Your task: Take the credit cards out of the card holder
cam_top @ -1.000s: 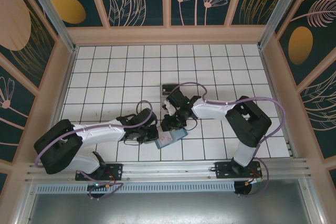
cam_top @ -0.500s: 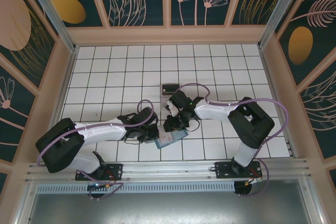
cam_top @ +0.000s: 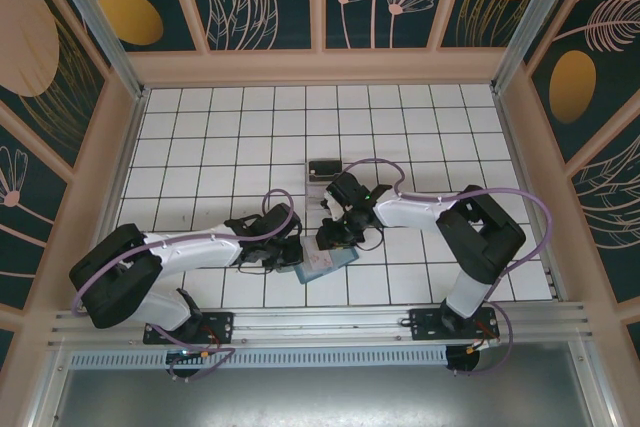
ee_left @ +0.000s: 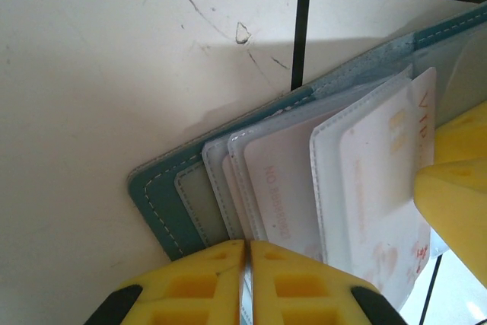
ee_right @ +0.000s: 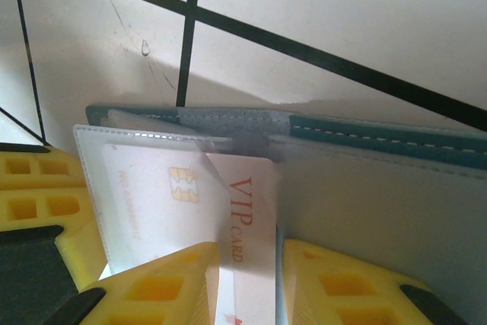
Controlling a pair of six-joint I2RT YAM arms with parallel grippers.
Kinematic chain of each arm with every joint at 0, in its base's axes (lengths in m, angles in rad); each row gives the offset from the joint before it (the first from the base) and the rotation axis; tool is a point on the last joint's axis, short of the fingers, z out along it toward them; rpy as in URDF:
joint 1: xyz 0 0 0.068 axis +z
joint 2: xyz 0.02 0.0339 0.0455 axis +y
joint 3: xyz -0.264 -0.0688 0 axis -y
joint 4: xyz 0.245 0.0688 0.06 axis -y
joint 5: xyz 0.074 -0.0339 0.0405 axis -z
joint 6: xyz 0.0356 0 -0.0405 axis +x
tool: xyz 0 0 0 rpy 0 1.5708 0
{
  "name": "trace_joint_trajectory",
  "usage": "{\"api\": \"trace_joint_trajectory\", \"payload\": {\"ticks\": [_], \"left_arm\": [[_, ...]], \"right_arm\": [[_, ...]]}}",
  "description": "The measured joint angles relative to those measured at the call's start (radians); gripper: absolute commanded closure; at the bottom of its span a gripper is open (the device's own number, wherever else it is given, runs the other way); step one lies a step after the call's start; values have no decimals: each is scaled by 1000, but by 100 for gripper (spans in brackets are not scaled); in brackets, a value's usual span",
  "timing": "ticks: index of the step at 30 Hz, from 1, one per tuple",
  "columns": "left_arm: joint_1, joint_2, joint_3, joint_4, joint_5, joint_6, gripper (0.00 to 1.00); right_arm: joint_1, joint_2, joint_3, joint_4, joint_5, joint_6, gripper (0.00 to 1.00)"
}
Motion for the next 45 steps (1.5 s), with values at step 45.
{"api": "trace_joint_trajectory", "payload": {"ticks": [45], "left_arm": [[0,7,9,-7,0,3,88]], "right_arm": [[-130,-100,-322,471,-373,127,97]]}}
